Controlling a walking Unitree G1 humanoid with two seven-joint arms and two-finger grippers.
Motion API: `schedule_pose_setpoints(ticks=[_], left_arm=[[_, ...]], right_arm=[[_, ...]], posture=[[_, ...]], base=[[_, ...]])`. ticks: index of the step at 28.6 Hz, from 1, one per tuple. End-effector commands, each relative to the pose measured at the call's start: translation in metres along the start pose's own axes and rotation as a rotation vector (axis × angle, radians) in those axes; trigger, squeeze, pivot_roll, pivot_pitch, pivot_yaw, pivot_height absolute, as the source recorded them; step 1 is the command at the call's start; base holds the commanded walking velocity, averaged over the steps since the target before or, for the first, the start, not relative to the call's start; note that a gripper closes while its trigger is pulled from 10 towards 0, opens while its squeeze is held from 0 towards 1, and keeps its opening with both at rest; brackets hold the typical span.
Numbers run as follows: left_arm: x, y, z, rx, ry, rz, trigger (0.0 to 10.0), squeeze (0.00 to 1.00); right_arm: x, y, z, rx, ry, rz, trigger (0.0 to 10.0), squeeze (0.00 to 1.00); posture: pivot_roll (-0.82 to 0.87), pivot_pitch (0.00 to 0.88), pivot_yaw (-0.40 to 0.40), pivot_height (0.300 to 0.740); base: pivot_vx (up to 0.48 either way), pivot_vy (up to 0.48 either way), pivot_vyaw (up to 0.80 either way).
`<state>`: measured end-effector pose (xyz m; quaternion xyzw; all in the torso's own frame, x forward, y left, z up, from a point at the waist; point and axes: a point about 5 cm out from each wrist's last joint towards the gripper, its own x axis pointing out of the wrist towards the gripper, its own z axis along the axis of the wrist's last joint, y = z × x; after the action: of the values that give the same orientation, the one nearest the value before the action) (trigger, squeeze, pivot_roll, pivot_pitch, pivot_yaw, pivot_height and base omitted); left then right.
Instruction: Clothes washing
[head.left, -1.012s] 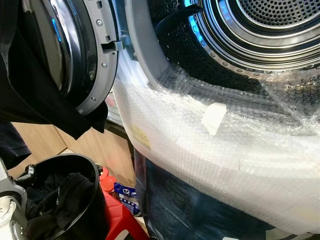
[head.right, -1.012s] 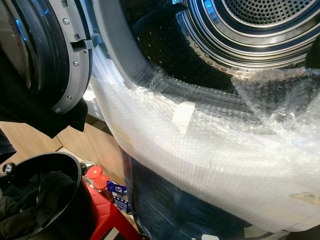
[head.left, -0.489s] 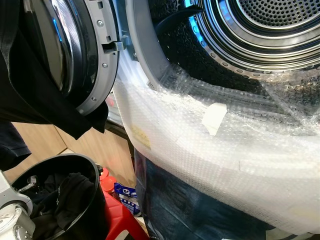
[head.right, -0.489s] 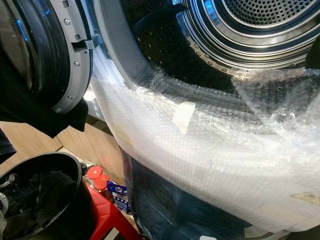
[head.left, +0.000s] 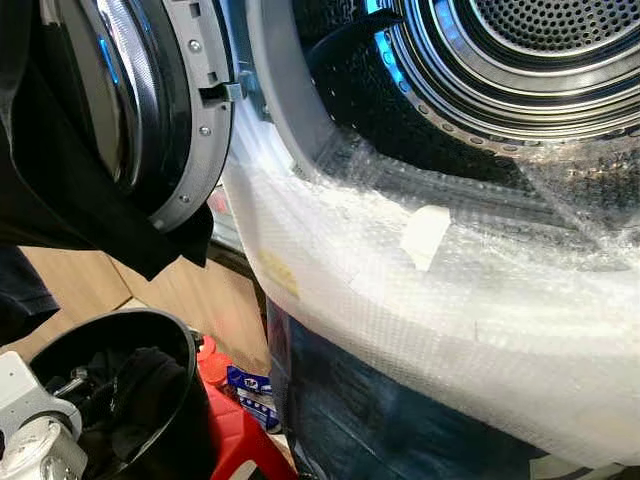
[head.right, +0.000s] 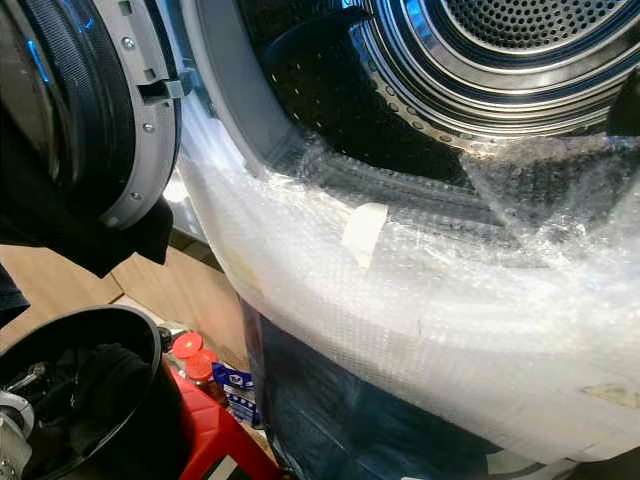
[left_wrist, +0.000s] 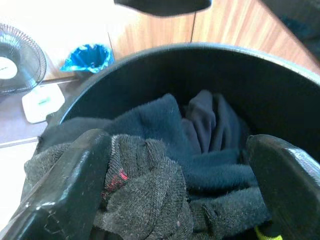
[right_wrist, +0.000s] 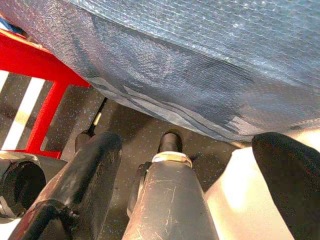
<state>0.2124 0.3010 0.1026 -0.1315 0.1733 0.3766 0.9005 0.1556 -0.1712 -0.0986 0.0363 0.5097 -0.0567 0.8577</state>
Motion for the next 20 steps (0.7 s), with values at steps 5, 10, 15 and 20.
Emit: schedule_pose_setpoints(ticks=[5,10,15,20], left_arm=[[0.0,-0.001,-0.01,0.012,0.046,0.011,10.0,0.0],[-0.011,-0.007,-0.018,0.003,0.06,0.018,10.0,0.0],[-0.018,-0.015,-0.027,0.022,0.082,-0.014,10.0,0.0],[-0.022,-0.013,-0.022,0.013,0.042,-0.025,10.0,0.0]], right_arm=[[0.0,0.002,0.001,0.012,-0.005,0.005,10.0,0.0],[0.0,0.001,0.003,0.027,-0.009,0.007,10.0,0.0],[0.0,0.0,0.003,0.033,-0.011,0.009,10.0,0.0],[0.0,-0.001,0.001,0.036,-0.006,0.01,10.0,0.0]], posture=[[0.17,0.019,0.09,0.74],[0.17,0.02,0.084,0.74],[0.17,0.03,0.086,0.74],[0.17,0.033,0.086,0.74]], base=[[0.0,0.0,0.0],[0.0,0.0,0.0],[0.0,0.0,0.0],[0.0,0.0,0.0]])
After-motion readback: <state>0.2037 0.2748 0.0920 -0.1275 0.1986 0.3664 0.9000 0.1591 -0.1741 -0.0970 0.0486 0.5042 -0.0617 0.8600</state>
